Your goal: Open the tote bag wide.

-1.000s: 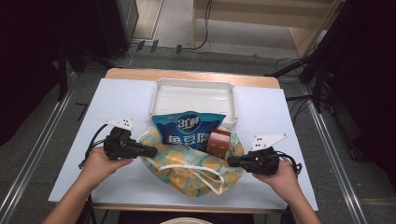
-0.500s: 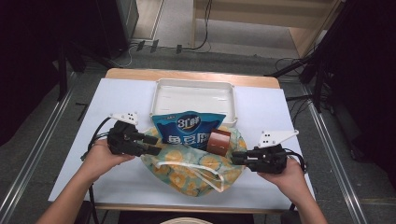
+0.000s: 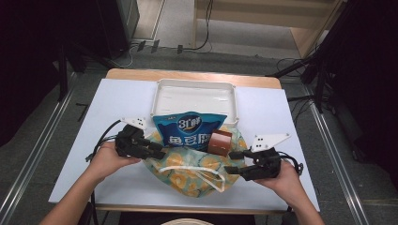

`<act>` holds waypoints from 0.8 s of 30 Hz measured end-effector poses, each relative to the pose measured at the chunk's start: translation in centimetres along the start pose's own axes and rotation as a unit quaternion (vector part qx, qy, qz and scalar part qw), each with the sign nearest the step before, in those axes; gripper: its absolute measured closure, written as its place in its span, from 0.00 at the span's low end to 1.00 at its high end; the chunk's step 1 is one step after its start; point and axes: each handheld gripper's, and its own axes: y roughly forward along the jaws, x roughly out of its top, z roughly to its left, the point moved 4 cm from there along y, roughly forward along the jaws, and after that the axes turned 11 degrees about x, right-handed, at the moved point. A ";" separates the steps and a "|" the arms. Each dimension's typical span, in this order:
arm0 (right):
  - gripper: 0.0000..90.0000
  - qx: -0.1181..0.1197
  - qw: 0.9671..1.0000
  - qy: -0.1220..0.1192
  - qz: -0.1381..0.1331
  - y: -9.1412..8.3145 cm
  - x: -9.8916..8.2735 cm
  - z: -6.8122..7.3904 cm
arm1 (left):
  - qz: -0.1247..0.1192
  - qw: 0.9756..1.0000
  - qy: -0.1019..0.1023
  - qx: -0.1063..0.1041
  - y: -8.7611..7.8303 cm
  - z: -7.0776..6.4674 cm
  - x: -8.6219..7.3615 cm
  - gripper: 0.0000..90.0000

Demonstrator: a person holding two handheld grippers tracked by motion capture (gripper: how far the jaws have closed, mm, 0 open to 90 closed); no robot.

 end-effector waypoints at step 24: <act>1.00 0.038 0.999 -0.013 0.019 0.2 -1.5 2.0 | -0.015 0.999 -0.011 -0.047 -1.5 -2.0 -1.7 1.00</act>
